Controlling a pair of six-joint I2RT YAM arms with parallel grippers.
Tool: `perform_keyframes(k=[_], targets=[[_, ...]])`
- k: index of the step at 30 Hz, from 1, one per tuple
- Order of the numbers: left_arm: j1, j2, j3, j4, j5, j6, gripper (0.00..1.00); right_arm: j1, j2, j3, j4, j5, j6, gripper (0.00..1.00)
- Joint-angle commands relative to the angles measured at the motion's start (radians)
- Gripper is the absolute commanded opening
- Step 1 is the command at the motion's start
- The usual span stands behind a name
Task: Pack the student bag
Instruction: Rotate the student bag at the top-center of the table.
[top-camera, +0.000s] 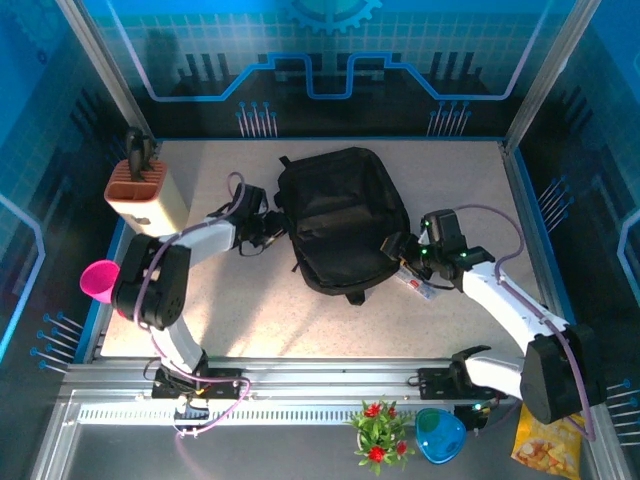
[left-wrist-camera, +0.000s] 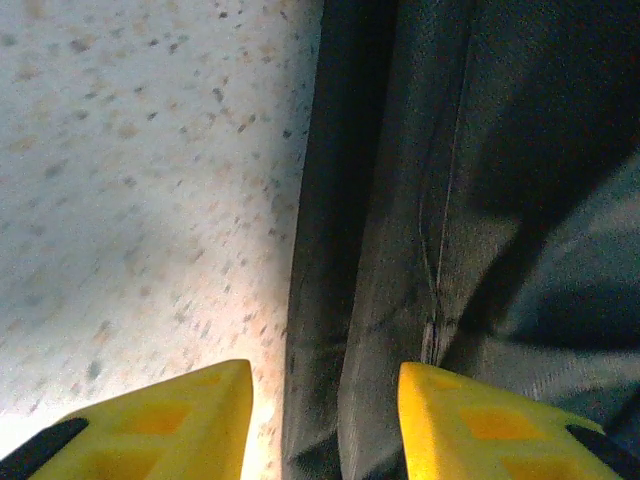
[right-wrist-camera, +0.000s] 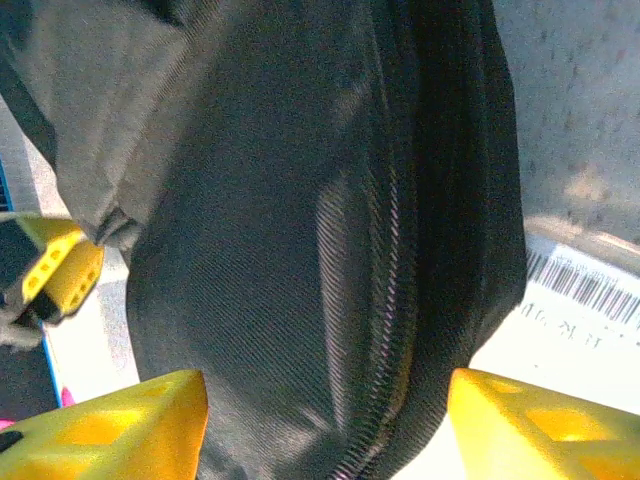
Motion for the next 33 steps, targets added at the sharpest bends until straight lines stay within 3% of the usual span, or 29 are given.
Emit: perform_keyframes(k=[1, 11, 18, 25, 33], targets=[[0.005, 0.057, 0.079, 0.019, 0.055, 0.018, 0.39, 0.009, -0.006, -0.037, 0.016, -0.064, 0.016, 0.64], [0.007, 0.158, 0.162, 0.025, 0.121, 0.015, 0.29, 0.021, 0.01, -0.08, 0.047, -0.097, 0.035, 0.61], [0.02, 0.127, 0.153, 0.047, 0.149, 0.012, 0.0, 0.032, 0.097, -0.056, 0.11, -0.095, 0.026, 0.46], [0.038, -0.023, 0.092, 0.064, 0.148, 0.003, 0.0, 0.029, 0.273, 0.139, 0.131, -0.004, -0.093, 0.23], [0.036, -0.165, 0.078, -0.005, 0.227, 0.048, 0.0, -0.049, 0.482, 0.495, 0.091, 0.089, -0.27, 0.17]])
